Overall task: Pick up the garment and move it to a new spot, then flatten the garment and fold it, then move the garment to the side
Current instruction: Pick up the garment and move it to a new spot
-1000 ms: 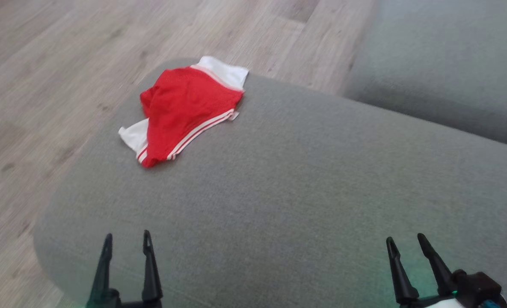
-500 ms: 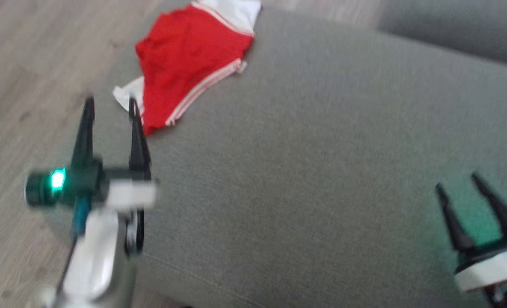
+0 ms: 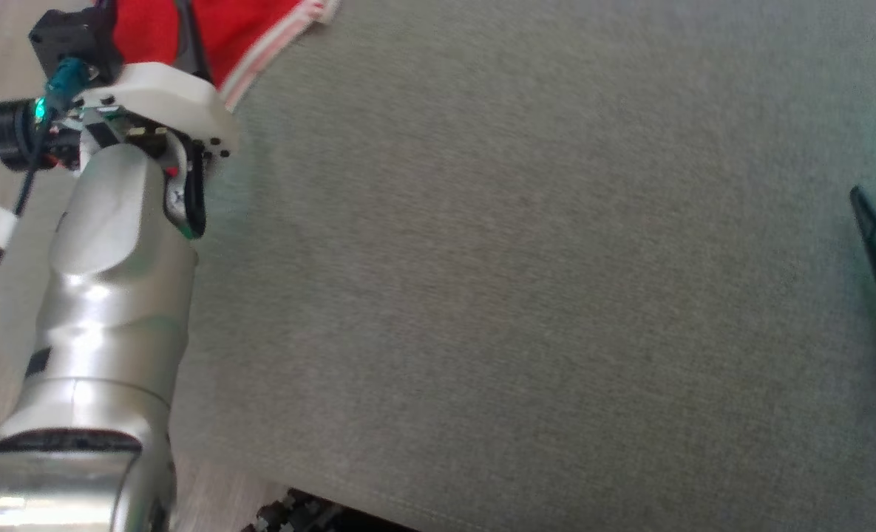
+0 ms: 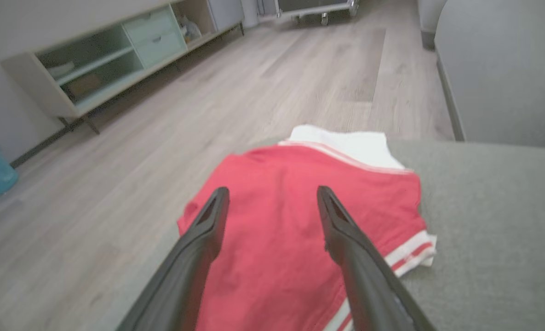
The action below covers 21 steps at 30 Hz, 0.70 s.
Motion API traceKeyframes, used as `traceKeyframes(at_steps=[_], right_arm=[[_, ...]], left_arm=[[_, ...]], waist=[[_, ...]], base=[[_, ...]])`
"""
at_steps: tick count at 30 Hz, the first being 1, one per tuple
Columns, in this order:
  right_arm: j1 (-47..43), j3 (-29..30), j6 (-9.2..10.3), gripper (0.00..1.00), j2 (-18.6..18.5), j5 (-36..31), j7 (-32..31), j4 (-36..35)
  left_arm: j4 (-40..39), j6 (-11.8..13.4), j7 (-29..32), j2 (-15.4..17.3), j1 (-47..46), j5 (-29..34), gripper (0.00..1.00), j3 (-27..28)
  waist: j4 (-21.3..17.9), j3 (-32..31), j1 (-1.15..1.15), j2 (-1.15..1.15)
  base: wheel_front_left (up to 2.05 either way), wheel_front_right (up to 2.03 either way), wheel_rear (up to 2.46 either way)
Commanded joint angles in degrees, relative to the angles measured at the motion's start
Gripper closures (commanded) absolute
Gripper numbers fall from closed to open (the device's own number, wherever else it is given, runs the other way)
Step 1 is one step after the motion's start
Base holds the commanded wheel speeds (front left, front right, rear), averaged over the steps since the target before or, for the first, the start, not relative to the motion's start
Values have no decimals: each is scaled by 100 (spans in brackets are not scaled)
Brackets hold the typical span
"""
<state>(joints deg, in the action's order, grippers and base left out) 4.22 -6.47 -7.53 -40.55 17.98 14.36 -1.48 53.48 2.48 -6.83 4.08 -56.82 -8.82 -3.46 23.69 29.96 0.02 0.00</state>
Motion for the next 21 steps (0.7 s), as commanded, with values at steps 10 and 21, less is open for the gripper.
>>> traceKeyframes(at_steps=[10,21], right_arm=[[12,178,4,0,-385,106,35,-356],[213,-28,4,0,-17,23,58,-162]], left_arm=[[1448,-117,426,492,-494,-334,0,340],[1553,-269,-545,767,-957,-116,100,35]], waist=[[-597,870,-2,0],[-684,478,-2,0]], base=[[0,0,0],[0,0,0]])
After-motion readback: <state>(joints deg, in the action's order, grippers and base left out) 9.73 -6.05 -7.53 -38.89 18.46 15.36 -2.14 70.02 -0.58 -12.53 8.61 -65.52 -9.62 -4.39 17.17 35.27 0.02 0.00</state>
